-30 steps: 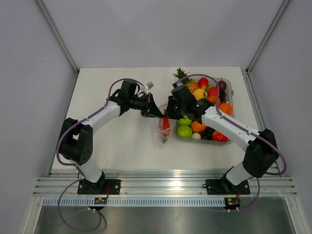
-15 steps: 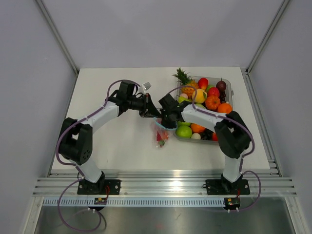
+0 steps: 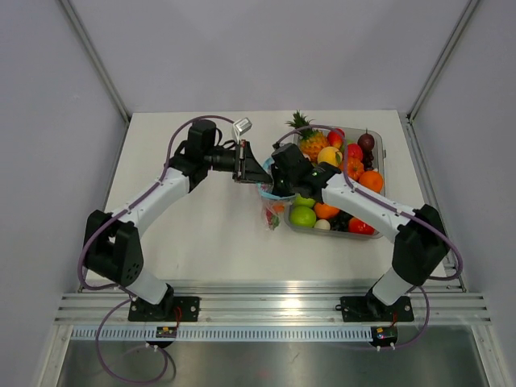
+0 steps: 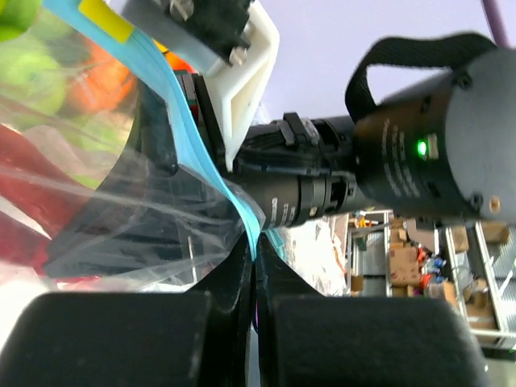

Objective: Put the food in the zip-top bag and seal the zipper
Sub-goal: Adjust the fake vegetable in the zipper food storage bag.

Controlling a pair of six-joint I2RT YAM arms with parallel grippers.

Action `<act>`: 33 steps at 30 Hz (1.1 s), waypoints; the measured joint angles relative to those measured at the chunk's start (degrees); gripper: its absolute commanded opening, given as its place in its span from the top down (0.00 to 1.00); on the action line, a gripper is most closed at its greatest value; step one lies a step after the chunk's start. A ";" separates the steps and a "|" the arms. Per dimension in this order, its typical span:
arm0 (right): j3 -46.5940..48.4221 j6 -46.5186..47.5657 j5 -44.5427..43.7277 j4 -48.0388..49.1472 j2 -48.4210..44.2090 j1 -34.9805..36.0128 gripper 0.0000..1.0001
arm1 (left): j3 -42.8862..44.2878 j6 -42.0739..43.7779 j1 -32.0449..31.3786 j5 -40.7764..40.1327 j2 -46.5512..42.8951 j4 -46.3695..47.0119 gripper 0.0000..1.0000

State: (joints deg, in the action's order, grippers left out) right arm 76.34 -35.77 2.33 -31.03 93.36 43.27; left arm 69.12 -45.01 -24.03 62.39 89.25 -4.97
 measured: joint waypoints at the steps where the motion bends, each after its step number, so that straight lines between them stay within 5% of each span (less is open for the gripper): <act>1: 0.00 0.02 -0.39 -0.35 -0.87 -0.02 0.80 | 0.26 -0.02 -0.11 0.55 -0.31 0.28 1.00; 21: 3.17 0.66 -6.40 -2.16 -3.37 0.90 0.78 | 0.00 9.44 1.07 -10.01 3.93 -14.56 1.00; 27: -0.48 1.57 -3.65 7.13 -7.85 1.18 0.47 | 0.33 11.65 0.92 -12.57 4.68 -17.99 1.00; 33: 0.61 2.60 -3.26 11.39 -10.23 1.27 0.43 | 2.01 13.81 0.79 -16.22 4.79 -22.47 1.00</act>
State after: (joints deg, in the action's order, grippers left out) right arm 76.95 -33.17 -0.93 -19.64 83.13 44.53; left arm 71.13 -31.20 -23.24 46.17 94.04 -27.44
